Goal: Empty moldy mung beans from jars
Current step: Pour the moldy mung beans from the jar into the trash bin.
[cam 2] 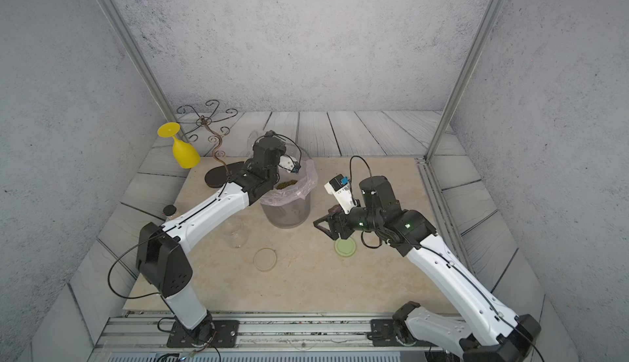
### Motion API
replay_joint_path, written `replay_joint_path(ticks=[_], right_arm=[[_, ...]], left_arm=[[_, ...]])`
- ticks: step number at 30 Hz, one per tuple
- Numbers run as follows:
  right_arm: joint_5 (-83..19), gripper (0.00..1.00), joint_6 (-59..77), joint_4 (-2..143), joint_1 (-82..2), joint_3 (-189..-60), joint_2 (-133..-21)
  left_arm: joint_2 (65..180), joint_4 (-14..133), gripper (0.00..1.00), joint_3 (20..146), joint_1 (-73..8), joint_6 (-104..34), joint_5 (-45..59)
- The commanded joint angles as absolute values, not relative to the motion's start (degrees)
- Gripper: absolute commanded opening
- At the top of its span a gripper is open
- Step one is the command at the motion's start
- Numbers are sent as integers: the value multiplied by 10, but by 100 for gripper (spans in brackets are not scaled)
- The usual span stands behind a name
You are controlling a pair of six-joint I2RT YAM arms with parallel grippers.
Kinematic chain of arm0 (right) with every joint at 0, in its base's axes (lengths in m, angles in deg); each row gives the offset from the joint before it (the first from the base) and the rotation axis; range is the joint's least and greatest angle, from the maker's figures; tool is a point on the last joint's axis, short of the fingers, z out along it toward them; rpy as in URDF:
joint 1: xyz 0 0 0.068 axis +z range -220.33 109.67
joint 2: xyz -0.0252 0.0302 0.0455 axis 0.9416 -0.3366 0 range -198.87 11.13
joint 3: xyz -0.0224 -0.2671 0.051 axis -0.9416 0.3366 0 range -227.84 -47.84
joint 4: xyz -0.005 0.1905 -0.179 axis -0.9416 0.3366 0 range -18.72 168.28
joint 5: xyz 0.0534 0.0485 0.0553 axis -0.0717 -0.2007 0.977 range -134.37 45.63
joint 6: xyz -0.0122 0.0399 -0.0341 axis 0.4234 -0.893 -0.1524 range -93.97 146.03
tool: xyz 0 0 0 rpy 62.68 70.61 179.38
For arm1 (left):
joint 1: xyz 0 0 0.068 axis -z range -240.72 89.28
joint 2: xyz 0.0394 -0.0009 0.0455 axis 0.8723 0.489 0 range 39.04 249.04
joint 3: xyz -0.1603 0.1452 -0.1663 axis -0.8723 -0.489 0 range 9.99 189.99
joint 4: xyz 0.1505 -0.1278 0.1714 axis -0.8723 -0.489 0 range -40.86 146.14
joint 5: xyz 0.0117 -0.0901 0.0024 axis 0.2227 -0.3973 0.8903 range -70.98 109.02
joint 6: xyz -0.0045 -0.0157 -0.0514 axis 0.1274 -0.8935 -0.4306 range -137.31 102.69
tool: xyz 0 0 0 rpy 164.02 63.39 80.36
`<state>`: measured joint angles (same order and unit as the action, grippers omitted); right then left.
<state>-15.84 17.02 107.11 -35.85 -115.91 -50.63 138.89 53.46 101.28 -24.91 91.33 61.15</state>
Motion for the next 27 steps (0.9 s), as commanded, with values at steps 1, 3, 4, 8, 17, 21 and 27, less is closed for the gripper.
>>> replay_joint_path(ticks=[1,3,4,8,17,21,27], right_arm=[[-156,73,171,1064,-358,-1165,-487],[-157,73,171,1064,-358,-1164,-484],[-157,73,170,1064,-358,-1164,-484],[-155,73,167,1055,-358,-1162,-483],[-110,73,212,1040,-359,-1205,-534],[-86,73,231,1034,-360,-1260,-584],[-14,73,228,983,-374,-1319,-644]], left_arm=[[1354,457,35,1087,-229,727,611],[1346,399,36,1114,-222,640,610],[1340,371,36,1122,-221,600,608],[1308,269,36,1131,-217,457,572],[1247,85,37,1152,-217,260,444],[1245,34,37,1168,-217,224,412],[1232,-6,37,1172,-217,193,363]])
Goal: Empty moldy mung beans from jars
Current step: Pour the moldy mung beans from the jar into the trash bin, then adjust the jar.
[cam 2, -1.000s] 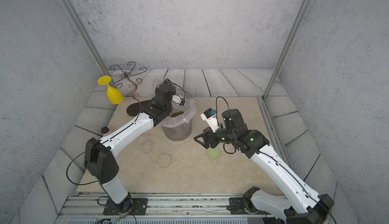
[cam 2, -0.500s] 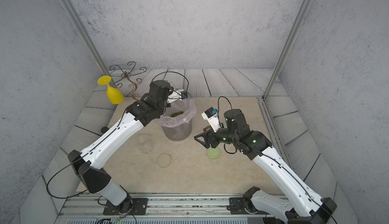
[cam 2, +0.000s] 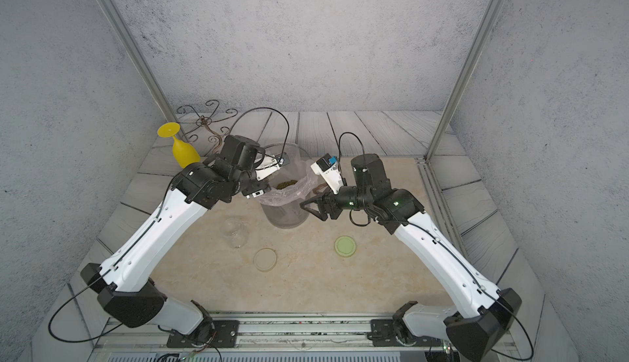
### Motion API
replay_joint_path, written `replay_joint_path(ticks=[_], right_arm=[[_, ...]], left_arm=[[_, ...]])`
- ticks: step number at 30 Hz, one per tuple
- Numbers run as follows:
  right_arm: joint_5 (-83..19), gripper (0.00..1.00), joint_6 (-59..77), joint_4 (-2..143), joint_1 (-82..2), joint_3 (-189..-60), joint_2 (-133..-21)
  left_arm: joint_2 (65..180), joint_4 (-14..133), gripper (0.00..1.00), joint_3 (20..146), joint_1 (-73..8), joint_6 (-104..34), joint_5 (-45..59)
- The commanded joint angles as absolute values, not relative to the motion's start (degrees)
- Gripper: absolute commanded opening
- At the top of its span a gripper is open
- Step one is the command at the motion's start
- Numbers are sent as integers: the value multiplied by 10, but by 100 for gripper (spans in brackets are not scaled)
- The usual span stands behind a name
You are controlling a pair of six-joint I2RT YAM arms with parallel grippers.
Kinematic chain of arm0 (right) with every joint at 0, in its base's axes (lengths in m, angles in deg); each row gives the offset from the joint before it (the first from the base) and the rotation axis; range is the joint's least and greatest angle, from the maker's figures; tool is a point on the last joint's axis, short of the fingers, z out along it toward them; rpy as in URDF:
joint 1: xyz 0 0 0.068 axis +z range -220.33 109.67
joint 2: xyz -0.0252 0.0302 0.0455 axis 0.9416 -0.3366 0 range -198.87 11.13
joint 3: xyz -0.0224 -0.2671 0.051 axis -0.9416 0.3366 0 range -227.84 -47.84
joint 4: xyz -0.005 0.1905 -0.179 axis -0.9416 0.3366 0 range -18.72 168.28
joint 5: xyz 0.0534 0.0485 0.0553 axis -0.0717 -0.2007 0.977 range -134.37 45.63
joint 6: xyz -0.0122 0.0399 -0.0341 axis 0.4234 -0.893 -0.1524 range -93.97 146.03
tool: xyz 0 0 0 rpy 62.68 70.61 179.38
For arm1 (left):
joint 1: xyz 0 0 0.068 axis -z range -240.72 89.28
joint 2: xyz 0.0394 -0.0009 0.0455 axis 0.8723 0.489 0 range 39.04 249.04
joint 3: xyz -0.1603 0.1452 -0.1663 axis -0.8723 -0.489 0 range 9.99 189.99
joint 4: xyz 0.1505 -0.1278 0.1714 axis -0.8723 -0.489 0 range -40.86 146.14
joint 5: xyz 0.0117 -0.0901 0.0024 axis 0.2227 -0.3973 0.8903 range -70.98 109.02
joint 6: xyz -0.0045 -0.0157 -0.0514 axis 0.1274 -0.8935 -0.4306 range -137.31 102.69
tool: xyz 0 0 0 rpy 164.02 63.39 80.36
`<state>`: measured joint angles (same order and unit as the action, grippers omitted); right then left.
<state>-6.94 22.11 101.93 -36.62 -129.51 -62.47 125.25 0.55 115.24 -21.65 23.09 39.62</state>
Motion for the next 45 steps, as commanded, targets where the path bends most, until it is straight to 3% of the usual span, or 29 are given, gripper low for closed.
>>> replay_joint_path(ticks=[1,6,25,45], right_arm=[[3,72,223,973,-378,-1328,-656],[79,70,199,927,-388,-1365,-714],[193,56,197,869,-396,-1466,-857],[278,57,235,873,-382,-1485,-884]], left_arm=[[1228,-9,37,1171,-217,192,355],[1224,-18,38,1177,-217,185,342],[1250,-52,39,1234,-219,148,258],[1259,-48,39,1247,-226,140,211]])
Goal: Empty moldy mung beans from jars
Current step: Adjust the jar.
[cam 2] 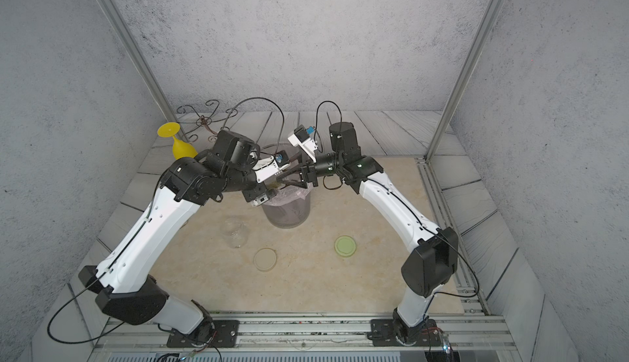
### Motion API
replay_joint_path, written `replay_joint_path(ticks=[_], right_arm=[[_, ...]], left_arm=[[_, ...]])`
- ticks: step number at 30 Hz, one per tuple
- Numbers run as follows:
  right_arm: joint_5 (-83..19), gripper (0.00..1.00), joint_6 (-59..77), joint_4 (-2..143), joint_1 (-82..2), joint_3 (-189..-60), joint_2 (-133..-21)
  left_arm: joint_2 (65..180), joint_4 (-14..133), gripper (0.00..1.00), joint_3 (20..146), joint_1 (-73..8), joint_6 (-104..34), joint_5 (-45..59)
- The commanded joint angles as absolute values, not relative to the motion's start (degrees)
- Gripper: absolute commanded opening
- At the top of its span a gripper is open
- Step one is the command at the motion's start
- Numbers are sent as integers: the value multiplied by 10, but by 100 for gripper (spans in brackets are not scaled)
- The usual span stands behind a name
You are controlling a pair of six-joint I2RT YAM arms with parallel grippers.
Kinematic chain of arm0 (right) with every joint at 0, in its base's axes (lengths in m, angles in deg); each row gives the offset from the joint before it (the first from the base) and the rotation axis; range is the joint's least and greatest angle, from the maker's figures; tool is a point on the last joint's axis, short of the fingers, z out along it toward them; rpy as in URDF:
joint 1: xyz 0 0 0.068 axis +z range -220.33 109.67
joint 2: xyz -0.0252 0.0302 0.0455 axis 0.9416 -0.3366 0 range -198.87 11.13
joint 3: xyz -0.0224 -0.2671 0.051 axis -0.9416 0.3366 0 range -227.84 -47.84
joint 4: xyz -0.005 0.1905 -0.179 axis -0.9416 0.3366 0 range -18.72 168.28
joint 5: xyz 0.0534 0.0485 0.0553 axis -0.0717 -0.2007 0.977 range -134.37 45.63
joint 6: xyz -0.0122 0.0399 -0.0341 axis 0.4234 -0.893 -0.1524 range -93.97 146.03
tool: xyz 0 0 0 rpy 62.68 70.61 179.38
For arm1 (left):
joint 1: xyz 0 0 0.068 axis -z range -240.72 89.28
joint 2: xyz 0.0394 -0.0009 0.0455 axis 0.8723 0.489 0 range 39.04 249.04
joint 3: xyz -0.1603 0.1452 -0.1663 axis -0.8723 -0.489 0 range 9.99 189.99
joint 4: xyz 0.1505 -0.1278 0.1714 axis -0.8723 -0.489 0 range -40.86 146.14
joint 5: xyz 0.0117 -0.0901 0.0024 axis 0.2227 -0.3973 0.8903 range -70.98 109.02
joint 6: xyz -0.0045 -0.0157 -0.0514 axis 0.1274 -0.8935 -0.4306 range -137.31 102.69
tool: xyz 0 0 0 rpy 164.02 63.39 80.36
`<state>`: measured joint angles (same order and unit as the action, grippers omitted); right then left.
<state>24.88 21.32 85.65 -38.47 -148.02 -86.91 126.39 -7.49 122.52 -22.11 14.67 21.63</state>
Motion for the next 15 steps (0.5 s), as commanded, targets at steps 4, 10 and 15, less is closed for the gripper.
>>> replay_joint_path(ticks=[4,10,15], right_arm=[[286,50,243,881,-382,-1482,-877],[293,48,235,881,-380,-1485,-882],[291,56,250,909,-392,-1481,-872]], left_arm=[[1257,-43,39,1247,-232,138,211],[1260,-37,39,1249,-234,136,207],[1247,-33,39,1237,-238,140,216]])
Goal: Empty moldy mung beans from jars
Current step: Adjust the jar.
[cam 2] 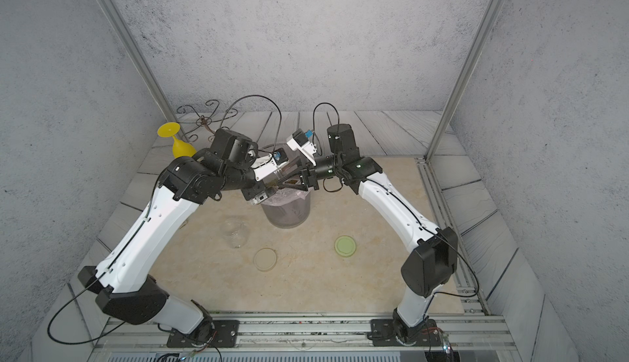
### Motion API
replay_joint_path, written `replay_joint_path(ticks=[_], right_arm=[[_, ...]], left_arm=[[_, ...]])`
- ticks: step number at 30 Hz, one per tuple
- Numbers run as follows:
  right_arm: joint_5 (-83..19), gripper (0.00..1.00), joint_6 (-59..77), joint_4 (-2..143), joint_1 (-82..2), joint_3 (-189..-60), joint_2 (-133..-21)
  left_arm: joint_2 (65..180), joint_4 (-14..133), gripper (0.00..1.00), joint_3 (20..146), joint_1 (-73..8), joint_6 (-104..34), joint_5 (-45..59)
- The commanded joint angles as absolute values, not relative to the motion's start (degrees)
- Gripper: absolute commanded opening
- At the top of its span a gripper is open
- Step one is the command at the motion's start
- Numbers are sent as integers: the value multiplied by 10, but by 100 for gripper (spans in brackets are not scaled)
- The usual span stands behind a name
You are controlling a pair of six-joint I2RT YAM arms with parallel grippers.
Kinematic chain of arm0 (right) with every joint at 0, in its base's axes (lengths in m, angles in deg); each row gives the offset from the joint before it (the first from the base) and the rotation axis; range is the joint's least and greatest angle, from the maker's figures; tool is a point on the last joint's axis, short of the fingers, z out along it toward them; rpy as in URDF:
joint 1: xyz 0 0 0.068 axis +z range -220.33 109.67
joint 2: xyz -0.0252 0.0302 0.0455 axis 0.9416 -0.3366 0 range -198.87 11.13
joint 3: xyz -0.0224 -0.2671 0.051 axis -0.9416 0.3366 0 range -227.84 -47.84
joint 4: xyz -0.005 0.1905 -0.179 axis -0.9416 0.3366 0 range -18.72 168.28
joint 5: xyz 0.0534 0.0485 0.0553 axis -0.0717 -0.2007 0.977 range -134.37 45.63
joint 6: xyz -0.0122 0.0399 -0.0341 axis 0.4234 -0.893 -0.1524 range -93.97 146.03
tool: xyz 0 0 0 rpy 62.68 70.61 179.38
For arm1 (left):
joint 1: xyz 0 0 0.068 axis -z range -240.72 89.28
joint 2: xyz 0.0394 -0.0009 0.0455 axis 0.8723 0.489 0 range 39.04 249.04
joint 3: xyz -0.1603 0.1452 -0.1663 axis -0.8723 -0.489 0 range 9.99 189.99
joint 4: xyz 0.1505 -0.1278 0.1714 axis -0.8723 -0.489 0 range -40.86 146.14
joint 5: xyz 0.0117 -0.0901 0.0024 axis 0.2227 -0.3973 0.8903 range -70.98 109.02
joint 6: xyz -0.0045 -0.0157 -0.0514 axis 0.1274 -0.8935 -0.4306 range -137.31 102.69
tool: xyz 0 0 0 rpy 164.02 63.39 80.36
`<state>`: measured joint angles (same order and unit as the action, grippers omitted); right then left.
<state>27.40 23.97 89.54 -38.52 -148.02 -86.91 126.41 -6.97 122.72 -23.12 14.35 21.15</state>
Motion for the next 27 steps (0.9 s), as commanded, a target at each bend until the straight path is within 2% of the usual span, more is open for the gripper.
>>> replay_joint_path(ticks=[1,3,10,14,18,27], right_arm=[[290,63,249,909,-396,-1477,-868],[282,73,261,913,-402,-1463,-853],[280,77,293,930,-416,-1426,-802],[268,84,332,953,-406,-1420,-785],[213,91,409,1008,-374,-1427,-778],[173,92,420,986,-369,-1460,-792]], left_arm=[[1243,-30,39,1233,-239,140,217],[1235,-26,39,1226,-241,141,217],[1224,-25,39,1222,-246,141,208],[1226,-26,39,1225,-246,138,202],[1229,-31,39,1232,-246,135,198],[1232,-34,39,1234,-246,133,182]])
